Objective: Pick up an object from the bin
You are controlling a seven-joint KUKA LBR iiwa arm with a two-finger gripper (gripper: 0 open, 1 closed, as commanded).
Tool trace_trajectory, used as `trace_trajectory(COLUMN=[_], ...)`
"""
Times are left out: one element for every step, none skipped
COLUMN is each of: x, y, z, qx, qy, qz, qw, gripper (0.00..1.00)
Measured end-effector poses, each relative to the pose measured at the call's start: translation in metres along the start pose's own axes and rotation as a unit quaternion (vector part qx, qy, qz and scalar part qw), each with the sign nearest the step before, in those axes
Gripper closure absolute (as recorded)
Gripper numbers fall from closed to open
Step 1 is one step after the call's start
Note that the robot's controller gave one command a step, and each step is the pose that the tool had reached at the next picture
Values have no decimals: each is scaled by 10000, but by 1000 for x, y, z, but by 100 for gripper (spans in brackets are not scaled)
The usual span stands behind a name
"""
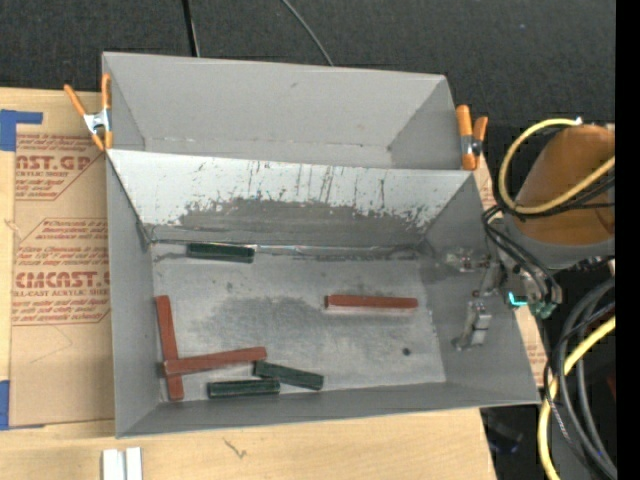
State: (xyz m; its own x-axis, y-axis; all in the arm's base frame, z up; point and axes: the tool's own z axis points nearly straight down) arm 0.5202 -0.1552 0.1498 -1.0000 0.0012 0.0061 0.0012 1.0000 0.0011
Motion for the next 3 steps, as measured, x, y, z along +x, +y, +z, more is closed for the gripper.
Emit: trace_trajectory(x=[-2, -6, -50], y=[0, 22, 61], z=[-4, 20, 80], qx=[8, 34, 7], qy=[-35, -77, -40], qz=[-7, -386, -1184], qw=[10000, 9992, 9930], gripper=[0, 0, 100])
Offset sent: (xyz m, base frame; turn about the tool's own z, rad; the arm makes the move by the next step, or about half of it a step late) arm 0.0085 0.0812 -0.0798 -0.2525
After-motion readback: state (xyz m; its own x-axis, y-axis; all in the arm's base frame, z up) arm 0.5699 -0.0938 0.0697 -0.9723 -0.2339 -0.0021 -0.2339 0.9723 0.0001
